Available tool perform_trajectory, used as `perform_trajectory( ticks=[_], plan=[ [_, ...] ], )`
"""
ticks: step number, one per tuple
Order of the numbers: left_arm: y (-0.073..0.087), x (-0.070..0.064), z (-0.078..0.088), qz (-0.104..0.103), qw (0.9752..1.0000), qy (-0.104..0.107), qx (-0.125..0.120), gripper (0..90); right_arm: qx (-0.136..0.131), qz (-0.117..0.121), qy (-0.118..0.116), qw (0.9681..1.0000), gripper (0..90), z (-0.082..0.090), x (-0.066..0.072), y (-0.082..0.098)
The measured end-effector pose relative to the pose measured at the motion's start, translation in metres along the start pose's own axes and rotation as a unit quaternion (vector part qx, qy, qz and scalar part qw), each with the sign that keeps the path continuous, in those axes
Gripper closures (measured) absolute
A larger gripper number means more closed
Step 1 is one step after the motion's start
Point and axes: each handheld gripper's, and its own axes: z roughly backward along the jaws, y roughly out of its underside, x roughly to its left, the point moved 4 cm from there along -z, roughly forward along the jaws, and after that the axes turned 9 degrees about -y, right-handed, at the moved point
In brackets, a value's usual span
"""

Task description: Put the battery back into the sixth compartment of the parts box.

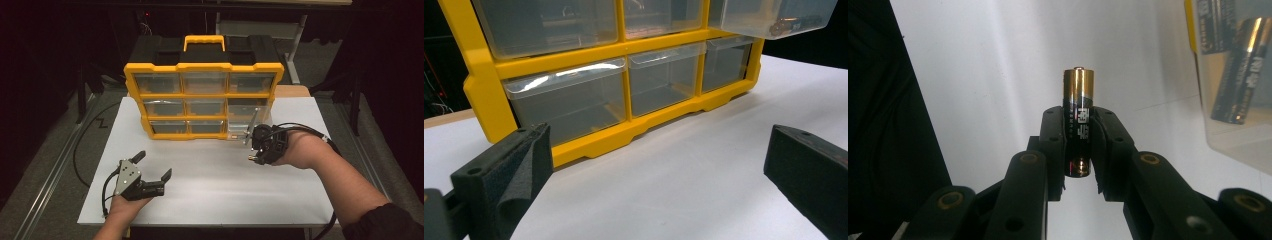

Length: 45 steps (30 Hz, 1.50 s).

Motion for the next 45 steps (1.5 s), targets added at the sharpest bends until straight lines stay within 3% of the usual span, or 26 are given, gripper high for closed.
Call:
perform_trajectory(
  ticks=[26, 45],
  plan=[
    [0.000, 0.000, 0.000, 0.001, 1.0000, 0.001, 0.001, 0.4, 0.006, 0.013, 0.014, 0.9998, 78.7, 0.031, 0.002, -0.014],
    [-0.001, 0.001, 0.001, 0.003, 1.0000, 0.000, -0.003, 0.4, 0.007, 0.008, 0.034, 0.9994, 78.7, 0.059, -0.008, -0.021]
  ],
)
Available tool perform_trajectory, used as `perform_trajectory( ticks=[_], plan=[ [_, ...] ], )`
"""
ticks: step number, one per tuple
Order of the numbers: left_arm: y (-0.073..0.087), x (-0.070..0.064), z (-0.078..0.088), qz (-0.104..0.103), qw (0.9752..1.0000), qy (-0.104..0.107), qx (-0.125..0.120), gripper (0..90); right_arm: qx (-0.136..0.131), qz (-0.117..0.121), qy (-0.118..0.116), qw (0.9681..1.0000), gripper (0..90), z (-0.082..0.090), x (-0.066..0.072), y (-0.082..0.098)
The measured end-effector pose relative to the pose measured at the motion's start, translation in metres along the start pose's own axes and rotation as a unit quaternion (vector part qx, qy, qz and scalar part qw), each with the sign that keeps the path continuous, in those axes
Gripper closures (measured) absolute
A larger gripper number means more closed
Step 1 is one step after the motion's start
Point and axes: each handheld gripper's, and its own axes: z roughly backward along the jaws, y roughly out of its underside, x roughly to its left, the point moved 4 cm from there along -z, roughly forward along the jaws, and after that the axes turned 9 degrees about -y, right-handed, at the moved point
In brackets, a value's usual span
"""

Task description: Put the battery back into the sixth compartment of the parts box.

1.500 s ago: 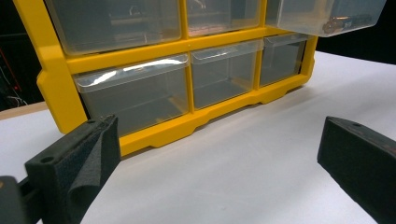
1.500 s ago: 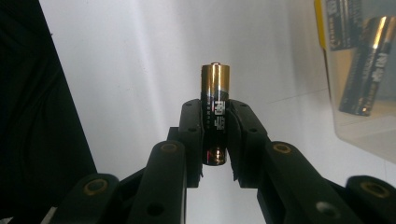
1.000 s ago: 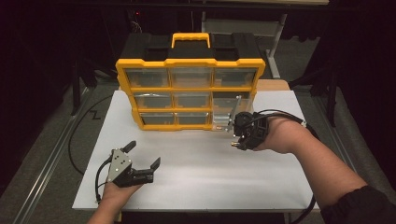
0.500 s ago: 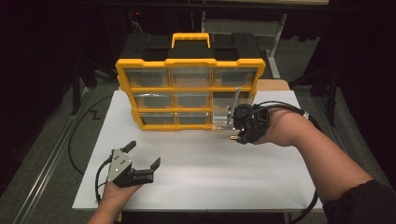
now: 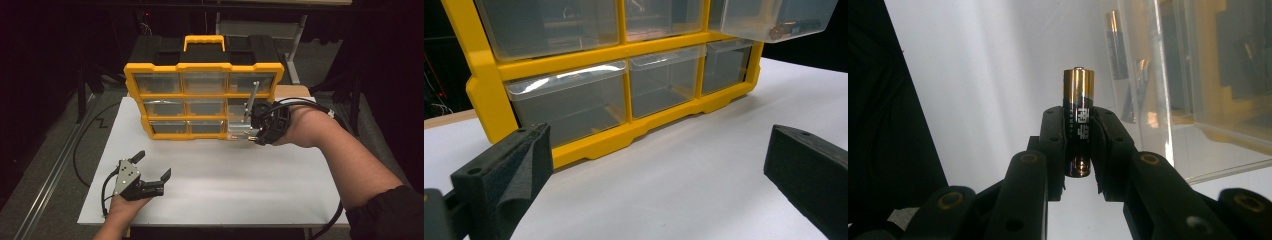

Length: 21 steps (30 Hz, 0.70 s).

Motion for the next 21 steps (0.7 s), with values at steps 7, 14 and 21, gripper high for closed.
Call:
perform_trajectory(
  ticks=[7, 14, 21],
  plan=[
    [0.000, -0.001, 0.000, -0.002, 1.0000, 0.002, 0.003, 0.4, -0.003, -0.001, 0.003, 1.0000, 78.7, 0.006, -0.003, -0.003],
    [0.001, -0.001, -0.001, -0.005, 1.0000, 0.004, 0.004, 0.4, 0.003, 0.006, 0.001, 1.0000, 78.6, 0.006, -0.006, -0.007],
    [0.000, -0.001, 0.000, -0.002, 1.0000, 0.003, 0.002, 0.4, 0.001, 0.004, 0.006, 1.0000, 78.6, 0.011, -0.012, -0.015]
  ],
)
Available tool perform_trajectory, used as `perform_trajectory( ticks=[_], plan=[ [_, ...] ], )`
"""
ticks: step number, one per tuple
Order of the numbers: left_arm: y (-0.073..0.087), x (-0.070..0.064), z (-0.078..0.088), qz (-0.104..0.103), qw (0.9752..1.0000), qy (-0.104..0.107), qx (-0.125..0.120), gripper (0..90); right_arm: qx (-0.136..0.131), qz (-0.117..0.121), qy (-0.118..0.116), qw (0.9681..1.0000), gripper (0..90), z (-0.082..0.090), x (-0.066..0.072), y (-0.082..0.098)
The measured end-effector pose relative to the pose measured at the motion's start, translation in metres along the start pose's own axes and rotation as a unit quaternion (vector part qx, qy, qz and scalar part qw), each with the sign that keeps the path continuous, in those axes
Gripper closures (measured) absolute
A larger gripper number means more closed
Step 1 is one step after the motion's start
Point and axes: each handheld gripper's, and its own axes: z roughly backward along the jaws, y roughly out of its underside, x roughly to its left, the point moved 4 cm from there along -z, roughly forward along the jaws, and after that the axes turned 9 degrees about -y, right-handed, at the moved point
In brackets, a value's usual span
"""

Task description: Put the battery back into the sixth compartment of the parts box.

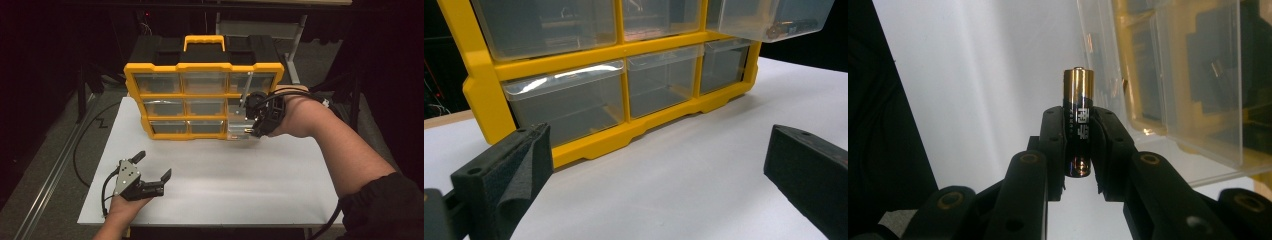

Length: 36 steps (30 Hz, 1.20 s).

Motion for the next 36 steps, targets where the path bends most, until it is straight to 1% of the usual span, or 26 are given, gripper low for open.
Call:
perform_trajectory(
  ticks=[3, 8, 18, 22, 26, 35, 36],
  plan=[
    [0.000, -0.001, 0.000, 0.001, 1.0000, 0.000, 0.001, 0.4, -0.006, 0.005, 0.000, 1.0000, 78.7, 0.002, -0.001, -0.005],
    [0.000, 0.001, 0.000, 0.005, 1.0000, -0.001, -0.001, 0.4, -0.007, -0.001, 0.006, 1.0000, 78.6, 0.005, -0.006, -0.009],
    [0.000, 0.001, 0.000, 0.006, 1.0000, 0.000, -0.001, 0.4, 0.000, -0.010, 0.015, 0.9998, 78.7, 0.017, -0.015, -0.010],
    [0.000, 0.000, 0.000, 0.005, 1.0000, 0.001, -0.001, 0.4, 0.000, -0.015, 0.018, 0.9997, 78.6, 0.017, -0.021, -0.009],
    [0.000, 0.001, 0.000, 0.005, 1.0000, 0.001, 0.000, 0.4, 0.000, -0.025, 0.015, 0.9996, 78.6, 0.016, -0.026, -0.008],
    [0.000, 0.000, 0.000, 0.005, 1.0000, 0.002, 0.000, 0.4, 0.001, -0.029, 0.015, 0.9995, 78.6, 0.016, -0.035, -0.011],
    [0.000, 0.000, 0.000, 0.005, 1.0000, 0.001, 0.000, 0.4, 0.003, -0.033, 0.015, 0.9993, 78.6, 0.015, -0.036, -0.011]
  ],
)
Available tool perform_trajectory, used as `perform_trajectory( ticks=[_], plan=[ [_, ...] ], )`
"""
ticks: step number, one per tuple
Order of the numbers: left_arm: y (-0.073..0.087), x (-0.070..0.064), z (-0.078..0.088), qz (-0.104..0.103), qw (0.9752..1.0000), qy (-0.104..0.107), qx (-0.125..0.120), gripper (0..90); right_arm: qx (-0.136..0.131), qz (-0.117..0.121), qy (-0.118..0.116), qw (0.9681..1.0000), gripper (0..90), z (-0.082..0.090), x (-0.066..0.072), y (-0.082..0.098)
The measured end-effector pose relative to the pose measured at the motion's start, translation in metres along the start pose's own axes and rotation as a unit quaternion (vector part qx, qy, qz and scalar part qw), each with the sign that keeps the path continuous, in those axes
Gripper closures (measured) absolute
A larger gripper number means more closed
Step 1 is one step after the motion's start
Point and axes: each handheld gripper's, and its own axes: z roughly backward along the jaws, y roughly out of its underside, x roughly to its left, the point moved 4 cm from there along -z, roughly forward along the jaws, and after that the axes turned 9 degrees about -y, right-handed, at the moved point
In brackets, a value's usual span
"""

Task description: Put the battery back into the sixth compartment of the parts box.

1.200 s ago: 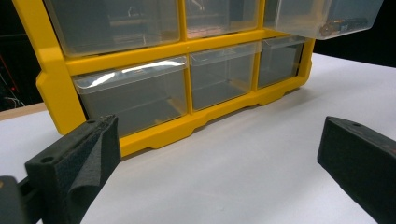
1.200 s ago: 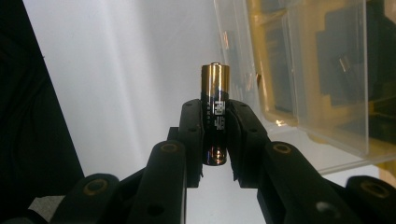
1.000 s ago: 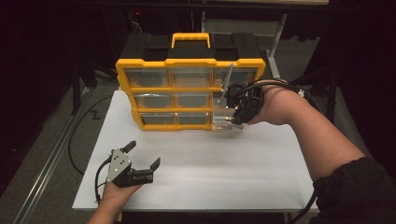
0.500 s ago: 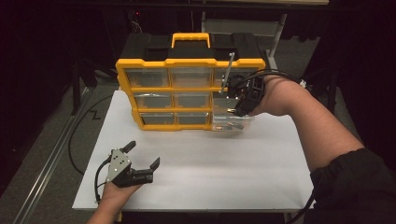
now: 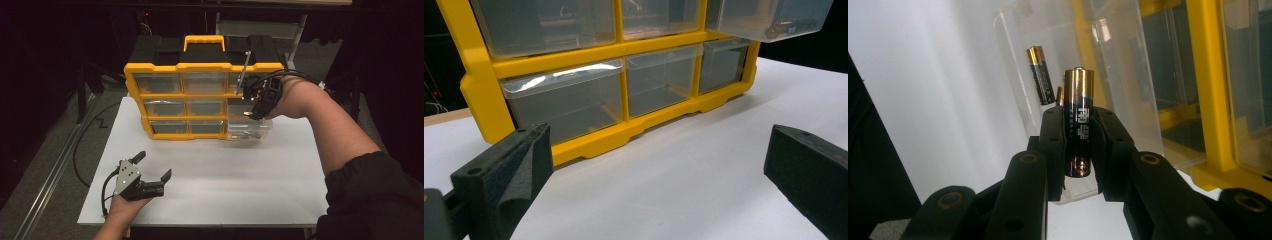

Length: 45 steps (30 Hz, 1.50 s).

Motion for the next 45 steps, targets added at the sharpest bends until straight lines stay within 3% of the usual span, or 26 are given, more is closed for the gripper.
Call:
perform_trajectory(
  ticks=[15, 17, 27, 45],
  plan=[
    [-0.001, 0.000, 0.001, -0.002, 1.0000, 0.001, -0.002, 0.4, -0.001, -0.014, 0.001, 0.9999, 78.1, -0.005, -0.009, -0.004],
    [-0.001, 0.001, 0.000, 0.000, 1.0000, 0.001, -0.003, 0.4, -0.006, -0.010, 0.004, 0.9999, 72.6, -0.003, -0.009, -0.003],
    [-0.001, 0.000, 0.001, -0.002, 1.0000, 0.002, -0.003, 0.4, -0.014, -0.019, 0.016, 0.9996, 66.2, 0.011, 0.004, 0.006],
    [0.000, 0.000, 0.000, -0.001, 1.0000, 0.000, 0.000, 0.4, -0.007, -0.009, 0.011, 0.9999, 65.1, -0.001, 0.035, 0.016]
  ],
)
